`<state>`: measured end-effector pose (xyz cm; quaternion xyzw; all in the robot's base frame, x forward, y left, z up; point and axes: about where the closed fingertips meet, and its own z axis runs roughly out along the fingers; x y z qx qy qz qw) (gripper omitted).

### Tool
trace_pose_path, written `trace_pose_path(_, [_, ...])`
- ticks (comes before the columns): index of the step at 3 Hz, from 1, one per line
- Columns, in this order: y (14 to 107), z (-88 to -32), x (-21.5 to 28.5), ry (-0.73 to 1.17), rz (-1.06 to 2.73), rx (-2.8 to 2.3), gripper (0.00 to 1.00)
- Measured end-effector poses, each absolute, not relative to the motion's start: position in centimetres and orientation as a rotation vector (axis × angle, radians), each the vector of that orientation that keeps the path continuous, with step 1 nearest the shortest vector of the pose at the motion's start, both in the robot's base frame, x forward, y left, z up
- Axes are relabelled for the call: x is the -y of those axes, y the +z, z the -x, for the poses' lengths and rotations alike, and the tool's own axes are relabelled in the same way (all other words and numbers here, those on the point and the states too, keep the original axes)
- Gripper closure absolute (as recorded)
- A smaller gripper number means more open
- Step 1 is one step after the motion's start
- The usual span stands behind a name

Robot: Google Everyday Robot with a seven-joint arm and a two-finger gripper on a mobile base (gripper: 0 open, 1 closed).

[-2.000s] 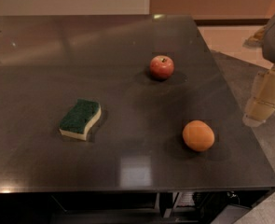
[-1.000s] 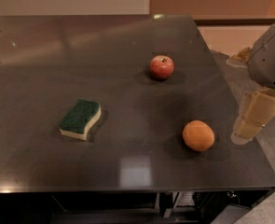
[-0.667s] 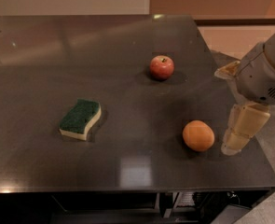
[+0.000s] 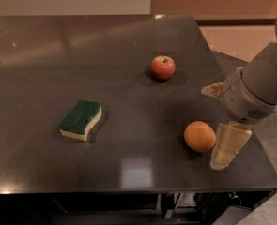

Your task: Move orange near apple

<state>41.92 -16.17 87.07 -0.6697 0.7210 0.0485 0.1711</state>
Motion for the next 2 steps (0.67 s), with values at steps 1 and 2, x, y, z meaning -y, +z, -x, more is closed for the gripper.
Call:
trace_pose_path(1, [85.68,-41.64,15.54,0.145,1.935,-2.03,0.0])
trace_pose_path(2, [84.89,-41.23,15.06,0.149,1.961,-2.015,0.0])
